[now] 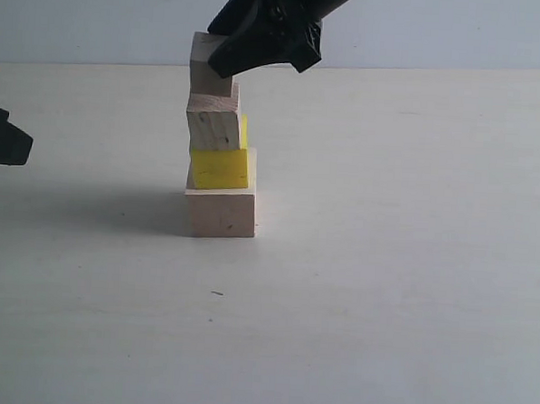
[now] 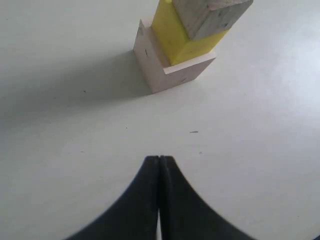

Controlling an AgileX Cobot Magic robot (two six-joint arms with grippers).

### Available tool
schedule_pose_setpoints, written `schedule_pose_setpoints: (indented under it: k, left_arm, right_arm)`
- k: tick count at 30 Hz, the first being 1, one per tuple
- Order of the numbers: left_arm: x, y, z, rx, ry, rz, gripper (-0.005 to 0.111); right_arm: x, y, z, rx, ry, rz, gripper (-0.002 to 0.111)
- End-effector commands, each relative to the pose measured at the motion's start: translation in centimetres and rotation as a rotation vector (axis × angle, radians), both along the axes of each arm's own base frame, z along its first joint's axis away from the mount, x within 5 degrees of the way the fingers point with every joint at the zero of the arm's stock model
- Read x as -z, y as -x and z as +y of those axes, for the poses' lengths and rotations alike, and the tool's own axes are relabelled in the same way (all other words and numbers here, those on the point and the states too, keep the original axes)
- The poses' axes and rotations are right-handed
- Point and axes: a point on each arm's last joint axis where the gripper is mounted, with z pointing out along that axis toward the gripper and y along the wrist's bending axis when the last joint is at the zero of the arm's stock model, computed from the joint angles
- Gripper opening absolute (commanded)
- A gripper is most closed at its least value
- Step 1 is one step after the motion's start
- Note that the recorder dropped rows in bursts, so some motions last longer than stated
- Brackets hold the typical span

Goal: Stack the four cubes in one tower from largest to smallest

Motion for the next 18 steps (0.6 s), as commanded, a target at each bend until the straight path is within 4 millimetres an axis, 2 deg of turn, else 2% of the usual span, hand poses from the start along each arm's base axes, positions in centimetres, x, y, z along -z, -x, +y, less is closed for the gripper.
schedule_pose_setpoints:
  k: [1, 18]
  left_arm:
    - [0.11, -0.15, 0.04, -0.005, -0.003, -0.006, 0.000]
    - [0.11, -0.15, 0.04, -0.005, -0.003, -0.006, 0.000]
  right_arm:
    - [-0.15, 0.03, 0.05, 0.006, -0.021, 0.010, 0.000]
    - [-0.24, 0.05, 0.12, 0.012, -0.033, 0.021, 0.000]
